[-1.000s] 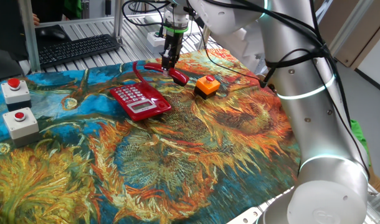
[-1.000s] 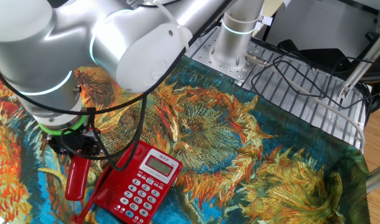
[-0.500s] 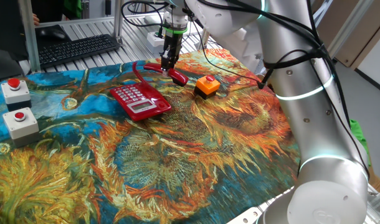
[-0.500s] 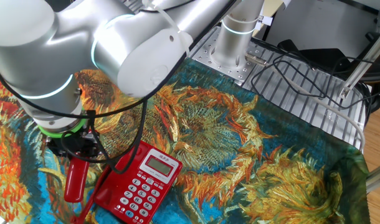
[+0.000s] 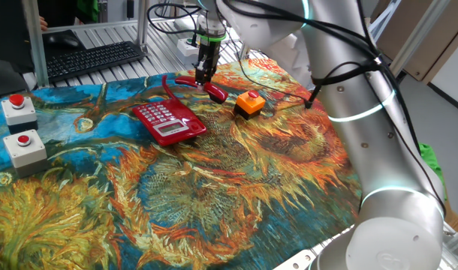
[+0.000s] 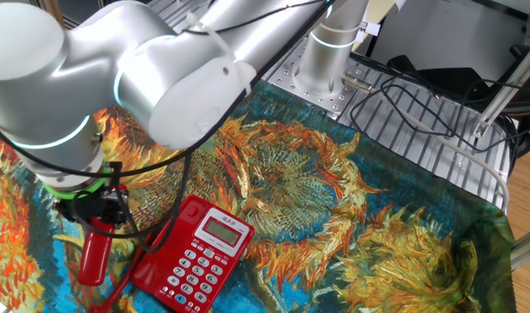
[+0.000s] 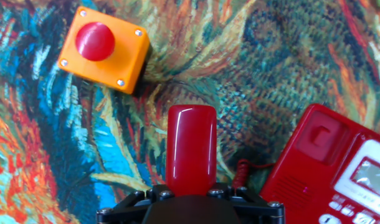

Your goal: Place the handset of the telephone on the corresponding phone cradle

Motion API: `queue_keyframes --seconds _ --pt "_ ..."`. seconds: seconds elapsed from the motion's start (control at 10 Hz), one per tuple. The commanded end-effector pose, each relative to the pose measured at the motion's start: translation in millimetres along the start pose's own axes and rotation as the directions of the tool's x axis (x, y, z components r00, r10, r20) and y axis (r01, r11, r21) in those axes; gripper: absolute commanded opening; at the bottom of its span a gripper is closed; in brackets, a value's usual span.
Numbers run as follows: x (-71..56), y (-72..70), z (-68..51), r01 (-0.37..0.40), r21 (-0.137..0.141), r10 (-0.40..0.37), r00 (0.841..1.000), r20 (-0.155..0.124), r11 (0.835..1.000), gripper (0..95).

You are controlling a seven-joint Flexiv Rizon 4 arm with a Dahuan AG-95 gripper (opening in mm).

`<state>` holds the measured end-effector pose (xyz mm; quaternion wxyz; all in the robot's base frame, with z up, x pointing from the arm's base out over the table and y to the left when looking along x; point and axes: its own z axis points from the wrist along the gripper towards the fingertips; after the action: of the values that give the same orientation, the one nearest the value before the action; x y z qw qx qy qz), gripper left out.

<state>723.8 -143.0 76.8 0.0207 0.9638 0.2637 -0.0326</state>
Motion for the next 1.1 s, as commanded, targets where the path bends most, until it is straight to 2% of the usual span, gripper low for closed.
queue_keyframes --seconds 0.1,0.3,0.5,0.7,1.1 --pt "-2.1 5.7 7.3 0.028 -0.002 -0.028 0.999 -0.017 1.000 0.0" --pt "-3.8 11.9 15.0 0.112 0.005 -0.112 0.993 -0.037 0.994 0.0" --pt "-4.8 21.2 23.3 0.110 -0.001 -0.110 0.993 -0.046 0.994 0.0" --pt "-6.0 24.5 30.1 0.109 -0.004 -0.109 0.993 -0.052 0.994 0.0" --pt "-11.3 24.7 42.7 0.136 -0.015 -0.137 0.988 -0.067 0.991 0.0"
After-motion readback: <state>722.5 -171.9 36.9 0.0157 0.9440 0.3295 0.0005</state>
